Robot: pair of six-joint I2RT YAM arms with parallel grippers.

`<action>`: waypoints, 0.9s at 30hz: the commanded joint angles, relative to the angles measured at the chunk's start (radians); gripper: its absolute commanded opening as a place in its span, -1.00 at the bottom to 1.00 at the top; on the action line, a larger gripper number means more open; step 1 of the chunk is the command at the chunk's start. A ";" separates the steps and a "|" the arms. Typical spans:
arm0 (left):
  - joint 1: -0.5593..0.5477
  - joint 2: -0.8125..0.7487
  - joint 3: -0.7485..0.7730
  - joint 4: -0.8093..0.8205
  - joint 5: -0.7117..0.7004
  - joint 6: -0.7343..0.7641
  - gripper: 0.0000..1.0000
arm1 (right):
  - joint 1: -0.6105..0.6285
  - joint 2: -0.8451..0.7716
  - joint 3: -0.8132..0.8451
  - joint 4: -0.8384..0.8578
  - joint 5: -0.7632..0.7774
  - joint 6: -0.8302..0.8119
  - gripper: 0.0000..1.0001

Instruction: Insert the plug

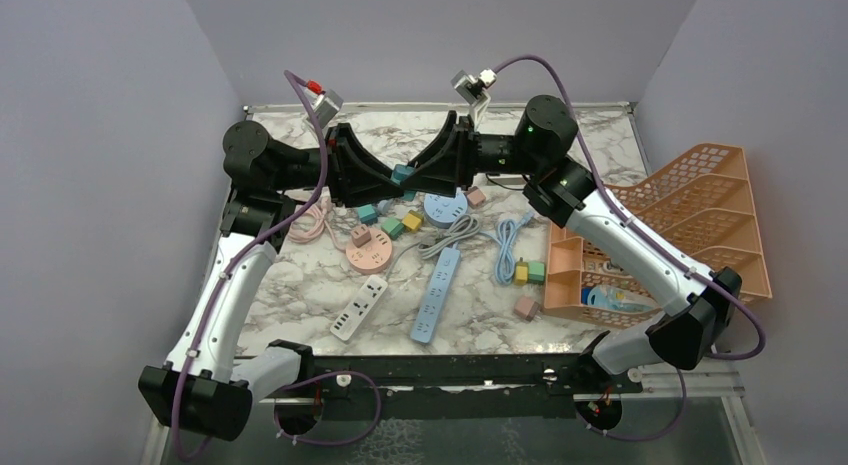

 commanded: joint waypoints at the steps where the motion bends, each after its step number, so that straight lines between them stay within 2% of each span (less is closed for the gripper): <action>1: -0.001 -0.005 0.028 0.011 0.038 0.026 -0.54 | -0.004 -0.001 0.015 -0.019 -0.007 -0.015 -0.28; 3: -0.001 -0.006 0.026 0.005 0.039 0.032 -0.50 | -0.004 -0.002 0.012 0.001 0.006 -0.004 -0.56; 7: -0.001 -0.011 0.022 -0.006 0.033 0.035 -0.39 | -0.004 -0.028 -0.036 0.102 0.061 0.046 -0.86; 9: -0.001 -0.018 0.024 -0.008 0.009 0.031 -0.06 | -0.003 -0.043 -0.068 0.178 0.094 0.080 -0.97; 11: -0.001 -0.026 0.025 -0.015 -0.042 0.026 0.32 | -0.004 -0.054 -0.093 0.258 0.137 0.117 -0.98; 14: -0.002 -0.042 0.018 -0.018 -0.191 0.004 0.90 | -0.004 -0.061 -0.115 0.341 0.225 0.155 -0.98; 15: -0.004 -0.052 0.004 -0.004 -0.267 -0.018 0.98 | -0.004 -0.060 -0.118 0.359 0.254 0.166 -0.98; 17: -0.012 -0.080 -0.038 0.068 -0.369 -0.075 0.99 | -0.004 -0.059 -0.119 0.379 0.316 0.188 -0.98; 23: -0.049 -0.105 -0.082 0.120 -0.618 -0.262 0.98 | -0.003 -0.042 -0.147 0.486 0.425 0.320 -0.98; 27: -0.085 -0.101 -0.089 0.136 -0.729 -0.376 0.80 | -0.002 -0.012 -0.147 0.530 0.440 0.396 -0.98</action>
